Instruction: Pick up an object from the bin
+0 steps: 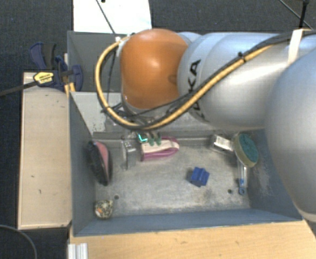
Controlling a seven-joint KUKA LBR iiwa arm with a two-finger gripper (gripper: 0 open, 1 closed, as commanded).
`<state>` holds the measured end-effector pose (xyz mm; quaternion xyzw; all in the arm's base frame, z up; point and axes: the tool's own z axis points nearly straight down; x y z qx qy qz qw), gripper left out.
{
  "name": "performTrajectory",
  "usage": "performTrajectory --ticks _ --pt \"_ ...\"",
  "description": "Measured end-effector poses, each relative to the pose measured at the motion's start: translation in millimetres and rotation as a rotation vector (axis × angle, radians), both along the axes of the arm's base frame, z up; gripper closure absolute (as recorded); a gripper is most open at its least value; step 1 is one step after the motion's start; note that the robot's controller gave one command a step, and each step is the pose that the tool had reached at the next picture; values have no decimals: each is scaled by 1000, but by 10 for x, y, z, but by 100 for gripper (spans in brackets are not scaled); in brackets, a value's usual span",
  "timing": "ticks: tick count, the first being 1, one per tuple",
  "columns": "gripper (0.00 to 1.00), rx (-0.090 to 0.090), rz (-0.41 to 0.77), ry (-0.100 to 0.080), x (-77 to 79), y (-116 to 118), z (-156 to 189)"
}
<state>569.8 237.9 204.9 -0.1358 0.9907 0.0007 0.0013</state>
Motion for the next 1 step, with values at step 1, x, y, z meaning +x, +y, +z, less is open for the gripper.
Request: performTrajectory --ticks 1 --pt "0 -3 -105 7 -32 100 -1368"
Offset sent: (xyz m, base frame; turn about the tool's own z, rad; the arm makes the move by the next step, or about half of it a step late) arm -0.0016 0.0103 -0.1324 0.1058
